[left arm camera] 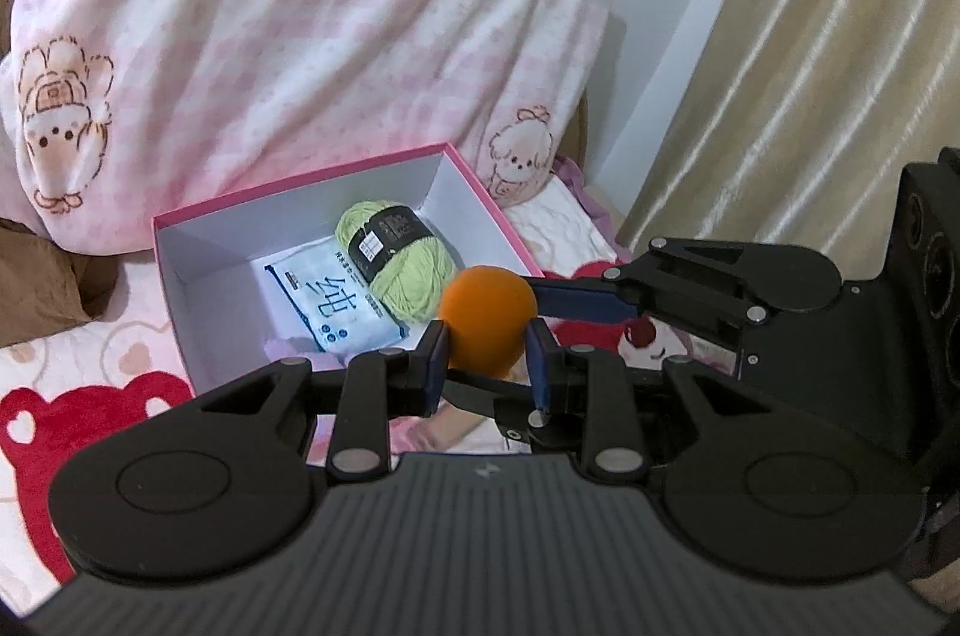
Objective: Organize objects
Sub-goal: 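Carry the orange sponge into the pink box and open the left gripper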
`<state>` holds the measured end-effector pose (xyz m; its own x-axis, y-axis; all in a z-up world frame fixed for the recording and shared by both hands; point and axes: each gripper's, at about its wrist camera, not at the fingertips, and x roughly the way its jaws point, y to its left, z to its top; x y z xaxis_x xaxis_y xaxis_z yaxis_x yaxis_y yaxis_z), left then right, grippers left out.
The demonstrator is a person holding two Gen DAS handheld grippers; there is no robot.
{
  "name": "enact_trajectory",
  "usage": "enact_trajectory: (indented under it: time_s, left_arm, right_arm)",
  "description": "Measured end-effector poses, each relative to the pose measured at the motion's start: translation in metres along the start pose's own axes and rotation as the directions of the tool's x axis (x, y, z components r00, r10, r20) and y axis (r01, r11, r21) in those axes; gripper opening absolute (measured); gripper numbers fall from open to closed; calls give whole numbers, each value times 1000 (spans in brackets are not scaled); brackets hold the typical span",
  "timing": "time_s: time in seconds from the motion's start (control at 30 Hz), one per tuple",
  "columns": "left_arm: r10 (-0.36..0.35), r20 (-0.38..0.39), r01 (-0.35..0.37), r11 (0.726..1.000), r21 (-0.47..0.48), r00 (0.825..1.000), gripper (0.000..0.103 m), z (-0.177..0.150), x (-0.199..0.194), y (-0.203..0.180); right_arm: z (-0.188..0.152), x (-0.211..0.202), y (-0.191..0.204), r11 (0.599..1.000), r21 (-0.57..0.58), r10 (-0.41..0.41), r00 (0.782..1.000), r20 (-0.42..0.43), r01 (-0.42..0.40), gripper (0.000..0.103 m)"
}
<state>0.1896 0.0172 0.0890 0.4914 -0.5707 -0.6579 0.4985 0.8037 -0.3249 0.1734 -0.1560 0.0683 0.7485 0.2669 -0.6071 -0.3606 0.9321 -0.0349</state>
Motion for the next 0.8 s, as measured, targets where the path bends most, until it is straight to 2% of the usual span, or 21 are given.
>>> enact_trajectory:
  time_s: [0.13,0.27,0.43,0.57,0.67,0.7,0.77,0.8]
  left_arm:
    - [0,-40,-2,999,-39,999,26,11,27,17]
    - [23,-107,-31,997,-71,994,25,14,71,35]
    - [14,-202,-51,982,-181,979,25,5,137,73]
    - [-6,-220,-48,970,-239,975,25,-5,173,91]
    - [-17,-225,-46,962,-270,974,25,-11,192,97]
    - [-10,-227,-54,959,-277,974,25,-12,195,97]
    - [16,-225,-81,957,-280,974,33,-13,196,94]
    - [20,-224,-80,961,-265,974,41,-12,194,90]
  right_arm:
    - [0,22,-13,1000,10,3,1000,-28,-2,53]
    - [-6,64,-31,999,48,18,995,-96,-14,53]
    - [-26,131,-57,987,156,67,973,-221,-33,53]
    - [-44,168,-73,973,231,77,954,-291,-8,53]
    - [-53,177,-78,971,239,64,949,-308,12,53]
    - [-55,176,-77,973,229,55,951,-305,17,55]
    - [-57,172,-77,977,212,29,954,-299,37,64]
    - [-56,167,-77,978,204,13,958,-288,48,70]
